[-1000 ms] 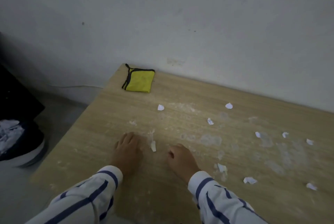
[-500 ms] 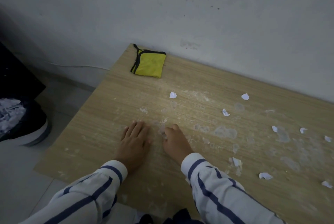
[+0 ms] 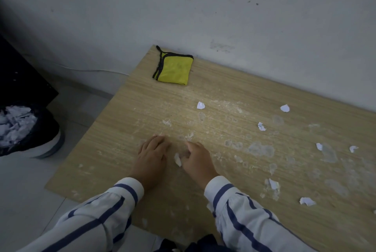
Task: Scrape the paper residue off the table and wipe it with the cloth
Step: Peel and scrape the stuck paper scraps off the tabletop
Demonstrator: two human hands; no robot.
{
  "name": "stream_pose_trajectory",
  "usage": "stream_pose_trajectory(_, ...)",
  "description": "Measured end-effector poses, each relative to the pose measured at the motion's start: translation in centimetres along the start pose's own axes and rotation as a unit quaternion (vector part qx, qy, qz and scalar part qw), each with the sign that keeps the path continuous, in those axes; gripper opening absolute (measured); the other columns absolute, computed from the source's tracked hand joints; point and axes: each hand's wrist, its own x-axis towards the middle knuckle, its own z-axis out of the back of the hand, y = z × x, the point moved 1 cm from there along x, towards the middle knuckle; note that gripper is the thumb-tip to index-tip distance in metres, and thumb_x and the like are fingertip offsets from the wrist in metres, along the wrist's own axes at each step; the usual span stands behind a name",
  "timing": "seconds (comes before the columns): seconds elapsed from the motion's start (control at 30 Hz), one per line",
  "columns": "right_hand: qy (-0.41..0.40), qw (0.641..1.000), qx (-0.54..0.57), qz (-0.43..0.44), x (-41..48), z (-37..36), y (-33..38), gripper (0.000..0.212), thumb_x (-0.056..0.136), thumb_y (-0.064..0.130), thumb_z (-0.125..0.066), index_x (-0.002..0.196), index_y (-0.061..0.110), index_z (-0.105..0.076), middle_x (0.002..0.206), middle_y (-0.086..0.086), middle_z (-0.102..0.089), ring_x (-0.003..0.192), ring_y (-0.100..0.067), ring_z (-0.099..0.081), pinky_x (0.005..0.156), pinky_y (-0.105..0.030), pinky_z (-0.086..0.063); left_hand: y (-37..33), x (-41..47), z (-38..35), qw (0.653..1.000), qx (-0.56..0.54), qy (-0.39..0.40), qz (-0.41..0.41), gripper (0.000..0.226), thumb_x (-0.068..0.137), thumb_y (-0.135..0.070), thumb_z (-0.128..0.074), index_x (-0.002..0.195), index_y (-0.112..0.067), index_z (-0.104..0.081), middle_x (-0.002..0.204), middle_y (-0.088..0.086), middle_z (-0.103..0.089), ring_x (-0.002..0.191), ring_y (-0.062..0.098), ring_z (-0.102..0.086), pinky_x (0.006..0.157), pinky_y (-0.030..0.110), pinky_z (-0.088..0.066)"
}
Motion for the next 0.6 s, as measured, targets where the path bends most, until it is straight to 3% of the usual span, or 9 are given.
stream_pose_trajectory(0.07,-0.034,0.999,0.011,-0.007,0.2,0.7,-0.4,0.035,0.089,0.013,-0.049,0.124,0.007,-0.053,0.115,-0.01,-0.053,0.104,-0.025,-0.053,0.089,-0.027,-0.044,-0.3,1.2,0.1,1.0,-0.013,-0.014,0.013,0.04,0.095,-0.017,-0.042,0.134,-0.015,-0.049,0.143,0.003,-0.042,0.136,0.022,-0.03,0.112,0.036,-0.021)
stream_pose_trajectory(0.2,-0.08,0.997,-0.01,-0.022,1.5,1.6,-2.0,0.026,0.087,0.002,-0.046,0.11,0.006,-0.059,0.11,-0.007,-0.051,0.099,-0.024,-0.052,0.084,-0.021,-0.04,-2.2,5.4,0.6,0.999,-0.029,-0.018,0.003,0.038,0.095,-0.019,-0.042,0.131,-0.011,-0.05,0.138,0.007,-0.046,0.129,0.023,-0.038,0.107,0.035,-0.03)
stream_pose_trajectory(0.4,-0.131,0.979,-0.134,-0.079,3.3,3.7,-4.8,0.035,0.09,0.013,-0.04,0.121,0.013,-0.055,0.133,-0.008,-0.043,0.119,-0.029,-0.039,0.103,-0.039,-0.032,-6.2,12.7,0.2,0.997,-0.052,-0.012,-0.052,0.039,0.091,-0.014,-0.042,0.13,-0.014,-0.048,0.136,0.004,-0.045,0.124,0.024,-0.039,0.103,0.035,-0.033)
stream_pose_trajectory(0.53,-0.176,0.965,-0.119,-0.156,4.1,7.0,-7.6,0.042,0.085,0.014,-0.044,0.127,0.012,-0.05,0.142,-0.009,-0.035,0.13,-0.03,-0.029,0.108,-0.043,-0.025,-7.9,16.4,-0.9,0.997,0.005,0.031,-0.071,0.048,0.093,-0.015,-0.041,0.141,-0.019,-0.037,0.151,0.005,-0.031,0.134,0.031,-0.029,0.108,0.045,-0.028)
stream_pose_trajectory(0.6,-0.207,0.954,-0.116,-0.183,4.4,8.6,-9.2,0.042,0.085,0.011,-0.046,0.127,0.01,-0.049,0.143,-0.011,-0.034,0.133,-0.031,-0.028,0.109,-0.043,-0.024,-8.2,17.5,-1.5,0.995,0.033,0.042,-0.085,0.046,0.093,-0.011,-0.04,0.139,-0.017,-0.041,0.149,0.005,-0.034,0.132,0.031,-0.032,0.108,0.045,-0.028)
